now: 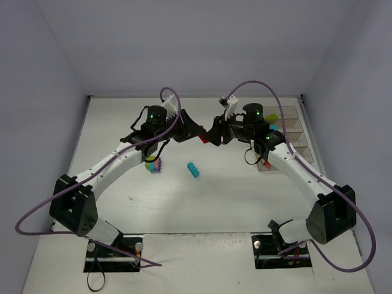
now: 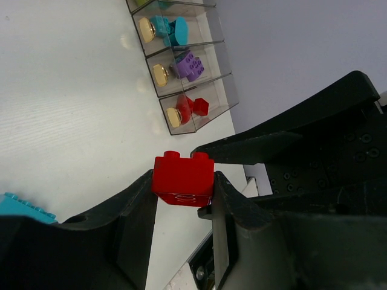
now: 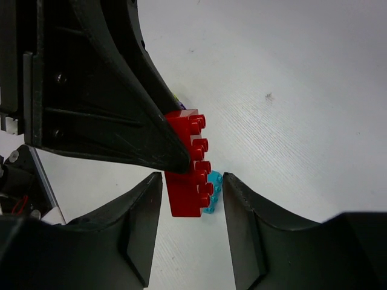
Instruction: Sort the legos into containers by color
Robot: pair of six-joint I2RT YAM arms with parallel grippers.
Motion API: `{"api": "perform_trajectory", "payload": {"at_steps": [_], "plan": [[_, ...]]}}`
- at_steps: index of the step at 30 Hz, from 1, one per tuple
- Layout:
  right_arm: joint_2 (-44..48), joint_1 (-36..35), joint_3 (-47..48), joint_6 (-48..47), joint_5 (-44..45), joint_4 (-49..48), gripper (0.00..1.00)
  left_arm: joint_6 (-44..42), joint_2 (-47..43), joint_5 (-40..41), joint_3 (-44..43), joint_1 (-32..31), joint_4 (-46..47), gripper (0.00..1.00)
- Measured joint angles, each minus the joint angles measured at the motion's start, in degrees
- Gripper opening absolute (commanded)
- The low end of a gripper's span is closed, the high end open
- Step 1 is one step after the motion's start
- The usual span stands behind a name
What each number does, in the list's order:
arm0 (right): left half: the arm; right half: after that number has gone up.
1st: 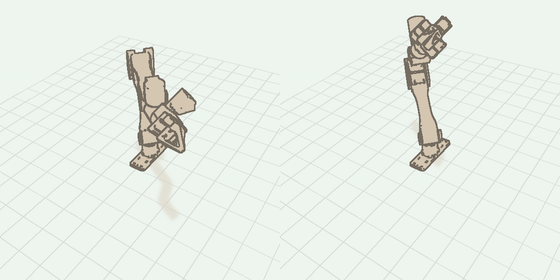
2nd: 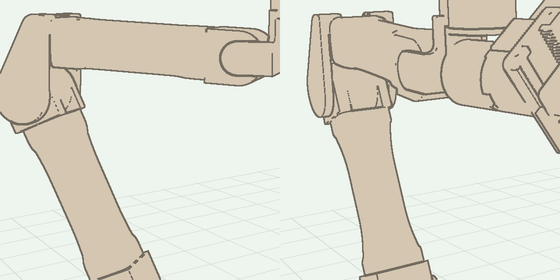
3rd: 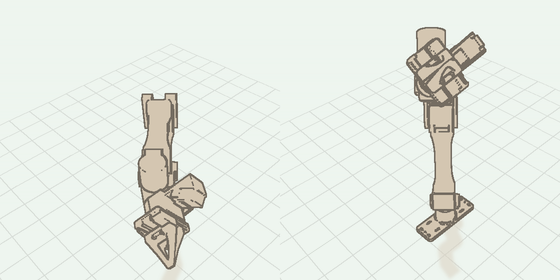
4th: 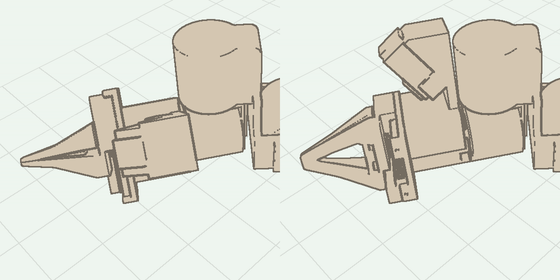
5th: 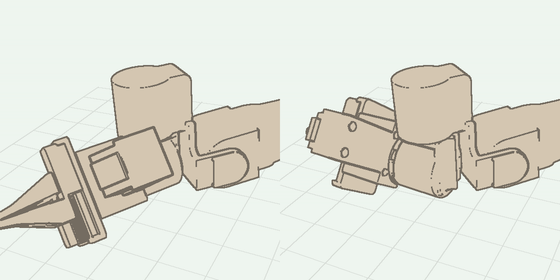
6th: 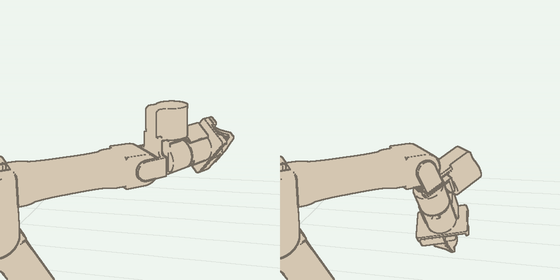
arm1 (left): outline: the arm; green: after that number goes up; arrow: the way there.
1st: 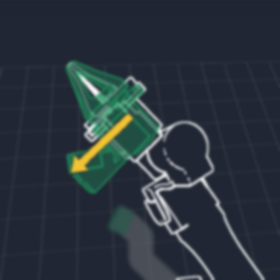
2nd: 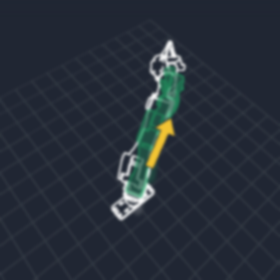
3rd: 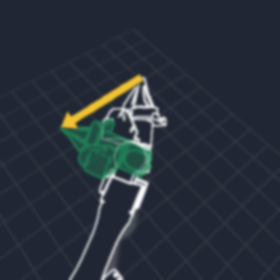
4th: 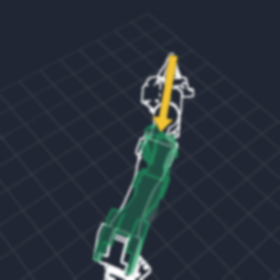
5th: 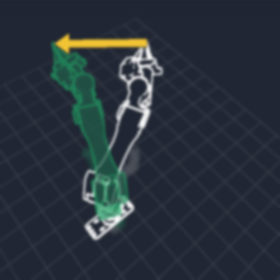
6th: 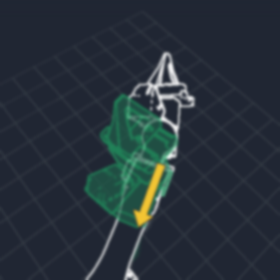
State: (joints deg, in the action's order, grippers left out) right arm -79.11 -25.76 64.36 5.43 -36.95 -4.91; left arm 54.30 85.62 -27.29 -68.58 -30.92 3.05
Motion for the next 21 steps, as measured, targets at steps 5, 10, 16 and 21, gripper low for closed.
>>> {"api": "perform_trajectory", "payload": {"at_steps": [5, 10, 16, 21], "plan": [[-1.4, -0.6, 0.6, -0.3, 0.1, 0.0, 0.31, 0.0, 0.2, -0.3, 0.0, 0.0, -0.3, 0.00], [-1.9, -1.0, 0.7, -0.9, 0.1, 0.5, 0.13, 0.0, 0.7, -0.7, -0.2, 0.0, -0.4, 0.05], [-2.1, -1.0, 0.8, -1.0, 1.6, 1.3, 0.00, -1.1, 0.6, 0.5, -0.2, 0.1, -1.3, 0.75], [-2.1, 0.0, 0.3, 0.8, 7.2, 2.1, 0.00, -5.1, -1.0, 5.2, -0.2, 0.4, -6.2, 0.81]]}}
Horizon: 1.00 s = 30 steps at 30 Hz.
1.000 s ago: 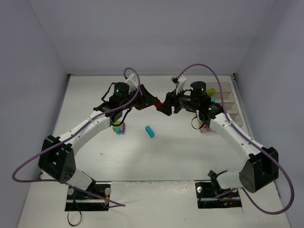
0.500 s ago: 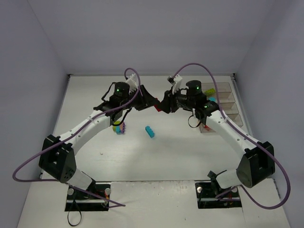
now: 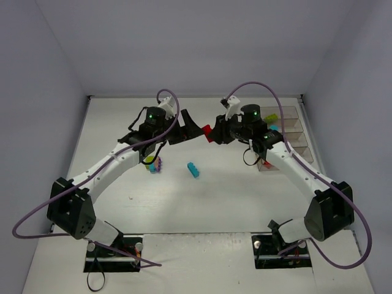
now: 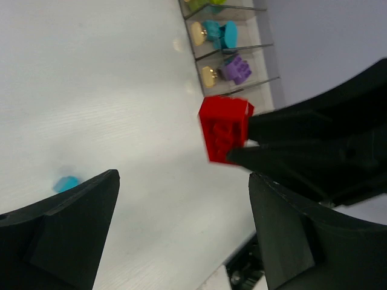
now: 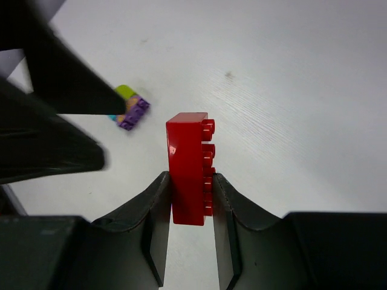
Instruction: Sort the legos into containers by color
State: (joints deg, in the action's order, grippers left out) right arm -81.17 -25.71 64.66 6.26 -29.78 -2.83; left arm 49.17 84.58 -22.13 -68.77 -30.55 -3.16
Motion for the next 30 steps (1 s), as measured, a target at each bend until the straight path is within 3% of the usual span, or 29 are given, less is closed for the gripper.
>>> {"api": "perform_trajectory", "payload": {"at_steps": [4, 10, 18, 23, 30], "plan": [[0.7, 5.0, -2.6, 5.0, 5.9, 0.5, 0.00, -6.4, -4.3, 5.8, 0.4, 0.5, -5.4, 0.81], [5.7, 19.2, -8.4, 16.5, 18.4, 4.6, 0.00, -14.1, -15.5, 15.4, 6.2, 1.3, -8.2, 0.81], [8.2, 34.6, -12.9, 28.5, 24.5, 10.6, 0.00, -17.8, -23.3, 20.9, 15.5, 1.3, -9.9, 0.83], [7.6, 37.7, -14.5, 34.7, 26.6, 13.7, 0.00, -20.1, -23.4, 22.1, 16.4, 1.3, -13.7, 0.87], [4.2, 38.1, -14.6, 40.2, 29.0, 14.3, 0.11, -22.0, -24.3, 22.6, 17.1, 1.3, -15.2, 0.87]]}}
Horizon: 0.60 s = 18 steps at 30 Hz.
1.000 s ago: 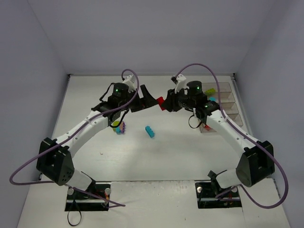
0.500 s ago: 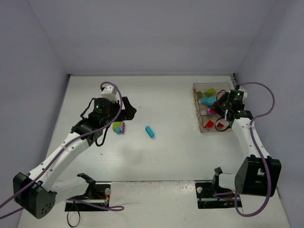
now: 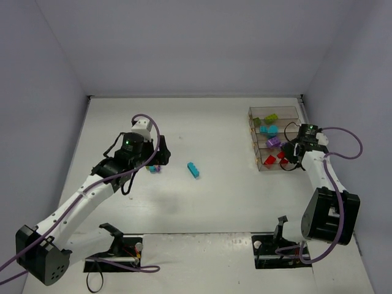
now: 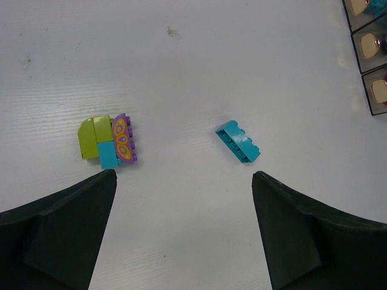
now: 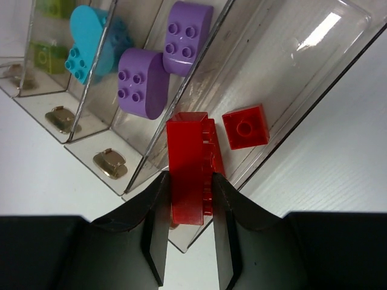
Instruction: Sort the legos into containers by color
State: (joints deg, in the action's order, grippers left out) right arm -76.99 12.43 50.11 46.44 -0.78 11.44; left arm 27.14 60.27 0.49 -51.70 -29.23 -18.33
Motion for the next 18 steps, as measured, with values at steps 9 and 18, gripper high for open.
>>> {"api": "perform_trajectory", "payload": {"at_steps": [9, 18], "plan": [[-2.7, 0.0, -1.0, 4.2, 0.6, 0.0, 0.33, -0.6, -0.4, 0.0, 0.0, 0.0, -0.1, 0.87], [-2.8, 0.0, -0.6, 2.2, 0.5, 0.3, 0.61, -1.0, -0.2, 0.0, 0.0, 0.0, -0.1, 0.87]]}}
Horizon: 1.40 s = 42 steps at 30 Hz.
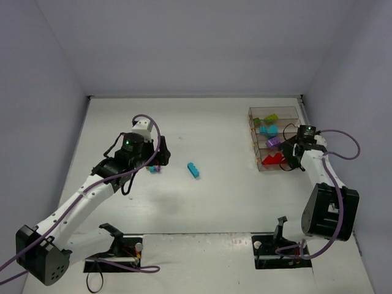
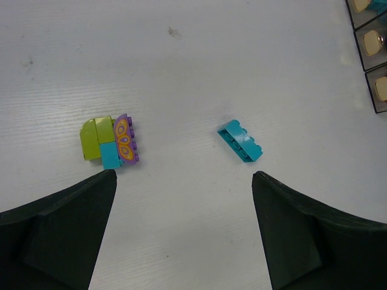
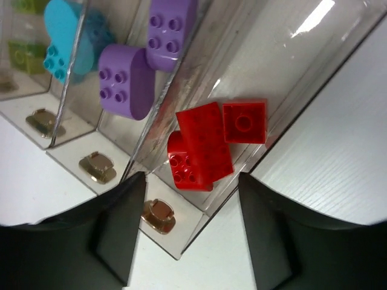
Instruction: Sort the legos into containers by color
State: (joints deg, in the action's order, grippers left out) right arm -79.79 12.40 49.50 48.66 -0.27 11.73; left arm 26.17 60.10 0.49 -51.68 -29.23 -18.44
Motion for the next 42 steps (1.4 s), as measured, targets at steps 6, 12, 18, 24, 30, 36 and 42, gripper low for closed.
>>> {"api": "perform_trajectory", "payload": {"at_steps": [6, 12, 18, 24, 30, 36, 42], "plan": [[2.7, -0.9, 2.1, -5.2, -1.5, -0.2, 0.99, 0.0, 0.2, 0.8, 0.0, 0.0, 0.0, 0.87], [7.3, -9.4, 4.5, -15.8, -4.6, -4.9, 1.00, 0.4, 0.2, 2.4, 0.0, 0.0, -1.6, 0.87], [8.1, -20.4, 5.3, -25.9, -11.4, -11.2, 0.99, 1.4, -1.6, 4.4, 0.0, 0.0, -2.8, 0.87], [-0.3, -34.5, 9.1, -33.9, -12.9, -12.3, 0.87, 2.0, -4.7, 7.2, 0.6, 0.0, -4.5, 0.87], [-12.9, -45.0, 14.0, -38.8, -14.2, -12.1, 0.72, 3.0, -6.3, 8.9, 0.9, 0.0, -7.8, 0.87], [-22.3, -50.1, 17.6, -40.5, -14.7, -12.0, 0.67, 4.3, -9.5, 9.1, 2.8, 0.0, -9.9, 0.87], [-28.6, -53.7, 19.9, -41.3, -13.9, -11.8, 0.53, 5.5, -11.9, 9.1, 4.5, 0.0, -11.1, 0.87]]}}
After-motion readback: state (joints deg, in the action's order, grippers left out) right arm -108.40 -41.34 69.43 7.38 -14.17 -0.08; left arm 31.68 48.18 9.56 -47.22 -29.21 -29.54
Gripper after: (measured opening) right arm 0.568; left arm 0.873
